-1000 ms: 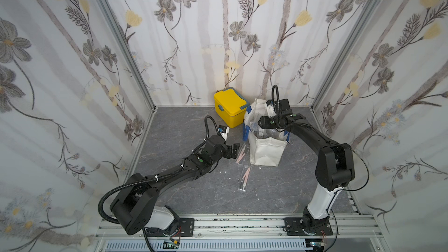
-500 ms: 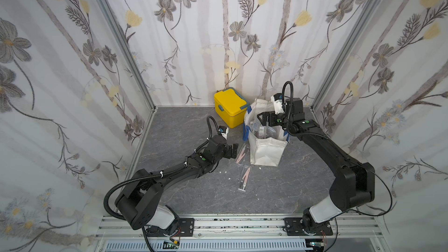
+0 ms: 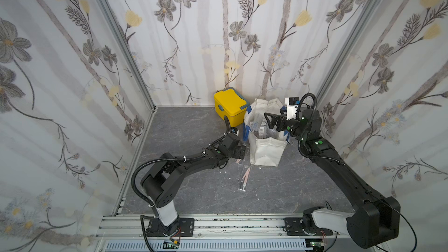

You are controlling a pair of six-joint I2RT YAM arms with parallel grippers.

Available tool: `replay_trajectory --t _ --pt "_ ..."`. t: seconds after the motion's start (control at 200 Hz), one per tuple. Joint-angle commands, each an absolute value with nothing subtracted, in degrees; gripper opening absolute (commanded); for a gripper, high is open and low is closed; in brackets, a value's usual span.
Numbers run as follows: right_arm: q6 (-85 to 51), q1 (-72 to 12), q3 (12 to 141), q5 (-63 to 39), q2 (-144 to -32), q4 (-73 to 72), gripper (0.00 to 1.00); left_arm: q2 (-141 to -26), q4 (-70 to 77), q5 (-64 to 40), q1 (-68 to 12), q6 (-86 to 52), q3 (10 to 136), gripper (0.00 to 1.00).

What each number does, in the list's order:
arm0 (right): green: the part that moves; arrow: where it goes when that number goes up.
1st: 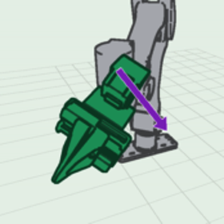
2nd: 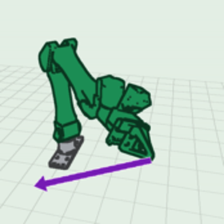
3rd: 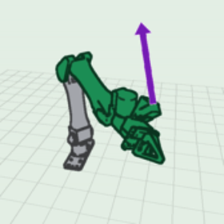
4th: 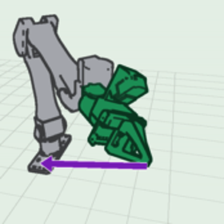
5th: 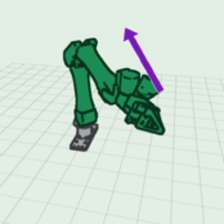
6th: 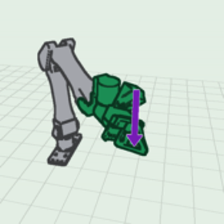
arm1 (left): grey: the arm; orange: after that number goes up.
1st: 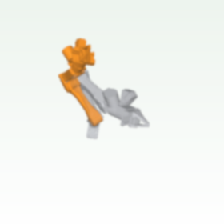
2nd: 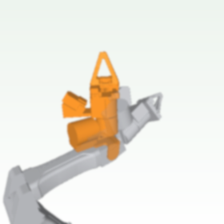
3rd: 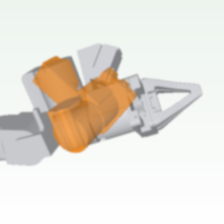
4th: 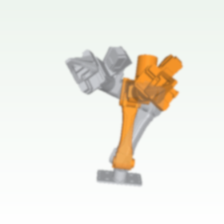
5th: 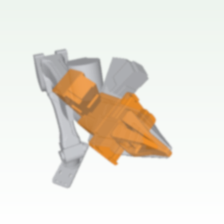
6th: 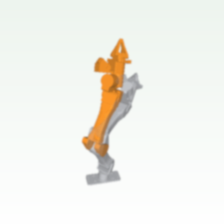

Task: Put the compass set into the canvas bag
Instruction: Place the compass set in the canvas bag, then pick up the compass set at the center of the board.

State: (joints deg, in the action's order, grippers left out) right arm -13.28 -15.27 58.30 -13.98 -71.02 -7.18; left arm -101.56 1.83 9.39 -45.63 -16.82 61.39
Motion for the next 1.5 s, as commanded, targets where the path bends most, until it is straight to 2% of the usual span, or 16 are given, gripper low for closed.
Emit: replay_trajectory --t 0.0,0.19,0.35,0.65,0.799,1.079,1.494 --pt "-15.3 -14.6 57.0 -10.8 -70.3 -12.0 1.00 -104.7 -1.7 10.8 -46.6 -18.0 64.6 0.96" --pt "-19.2 -11.6 54.0 -9.4 -69.1 -15.1 0.99 -109.9 -5.0 10.9 -47.2 -19.0 68.5 0.91" --pt "-21.7 -9.2 53.4 -12.8 -69.7 -16.0 1.00 -112.2 -6.9 10.6 -48.0 -19.3 69.9 0.89" --pt "-21.6 -8.8 54.0 -13.1 -69.9 -14.8 0.99 -116.3 -10.0 11.6 -48.8 -20.8 71.8 0.84" --pt "-21.1 -8.8 54.1 -13.1 -69.3 -14.4 1.00 -117.5 -12.7 12.9 -48.9 -21.4 72.8 0.79" --pt "-20.9 -8.8 54.0 -13.4 -69.0 -15.0 1.00 -118.1 -15.5 15.0 -48.9 -21.7 73.0 0.60" --pt "-20.0 -8.8 54.9 -17.5 -69.8 -14.2 0.99 -114.7 -9.6 16.4 -48.9 -21.7 68.2 0.51"
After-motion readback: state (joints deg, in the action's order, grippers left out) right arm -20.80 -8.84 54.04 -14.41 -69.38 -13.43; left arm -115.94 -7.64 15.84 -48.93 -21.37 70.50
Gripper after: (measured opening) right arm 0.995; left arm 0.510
